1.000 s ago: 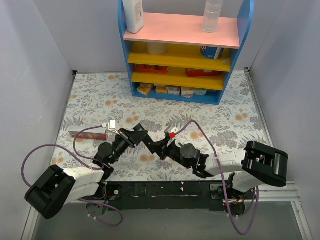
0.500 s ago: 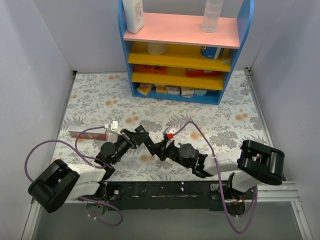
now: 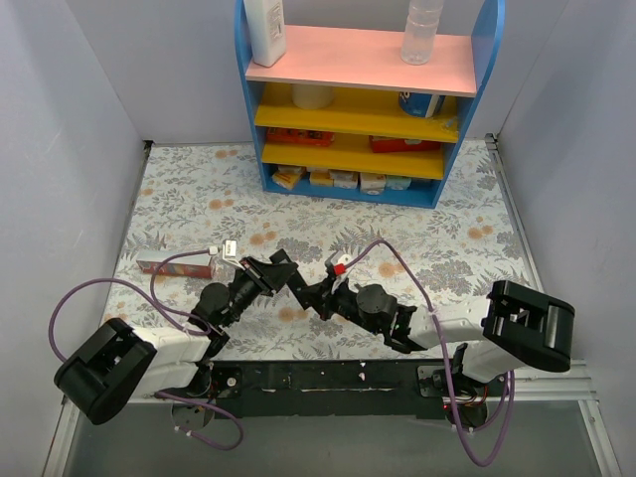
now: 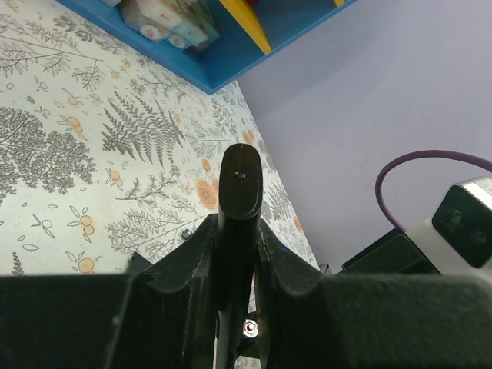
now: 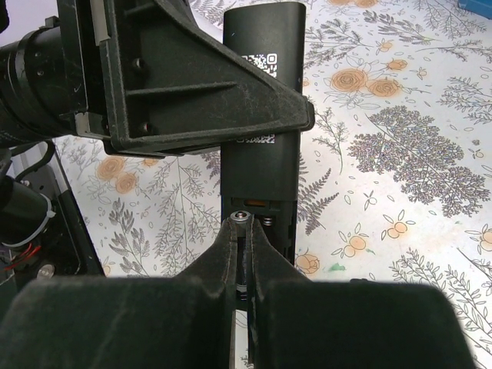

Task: Load the batteries into the remote control
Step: Load the battery into the remote control.

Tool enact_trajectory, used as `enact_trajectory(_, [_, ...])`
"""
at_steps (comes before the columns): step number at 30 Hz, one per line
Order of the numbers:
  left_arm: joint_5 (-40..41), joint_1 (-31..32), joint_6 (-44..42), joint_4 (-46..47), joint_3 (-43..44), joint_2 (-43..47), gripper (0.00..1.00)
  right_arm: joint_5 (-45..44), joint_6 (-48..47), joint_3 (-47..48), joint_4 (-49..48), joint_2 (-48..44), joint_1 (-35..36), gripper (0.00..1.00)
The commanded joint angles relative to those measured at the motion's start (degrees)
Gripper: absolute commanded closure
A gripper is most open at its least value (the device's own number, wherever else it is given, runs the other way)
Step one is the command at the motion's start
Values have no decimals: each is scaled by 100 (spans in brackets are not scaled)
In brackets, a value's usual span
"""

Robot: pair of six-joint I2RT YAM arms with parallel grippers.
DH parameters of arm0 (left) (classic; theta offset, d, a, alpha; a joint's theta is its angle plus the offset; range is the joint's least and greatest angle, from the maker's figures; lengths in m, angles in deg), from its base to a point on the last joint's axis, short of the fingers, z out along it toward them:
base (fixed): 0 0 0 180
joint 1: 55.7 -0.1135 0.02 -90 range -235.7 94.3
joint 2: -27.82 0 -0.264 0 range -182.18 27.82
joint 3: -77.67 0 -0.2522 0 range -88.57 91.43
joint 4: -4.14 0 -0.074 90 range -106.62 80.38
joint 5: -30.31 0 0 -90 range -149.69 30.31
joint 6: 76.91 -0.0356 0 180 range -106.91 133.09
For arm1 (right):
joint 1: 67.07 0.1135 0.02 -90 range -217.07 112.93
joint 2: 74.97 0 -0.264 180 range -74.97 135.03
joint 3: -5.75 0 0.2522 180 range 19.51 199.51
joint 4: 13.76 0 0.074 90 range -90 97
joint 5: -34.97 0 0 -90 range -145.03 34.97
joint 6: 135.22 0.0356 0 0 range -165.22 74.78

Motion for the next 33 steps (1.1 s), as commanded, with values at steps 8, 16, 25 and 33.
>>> enact_trajectory(8, [-596,245,329,545,206,459,100,-262,12,196,975,-324,-65,98])
enact_trajectory(16, [-631,280,725,994,312,90,100,-122,-137,371,1291,-570,-56,94])
enact_trajectory(25, [-517,350,945,985,470,54,100,-174,-181,609,1757,-728,-65,89])
enact_trajectory(33, [-455,350,1094,731,558,186,100,-447,-251,679,1863,-834,-65,87])
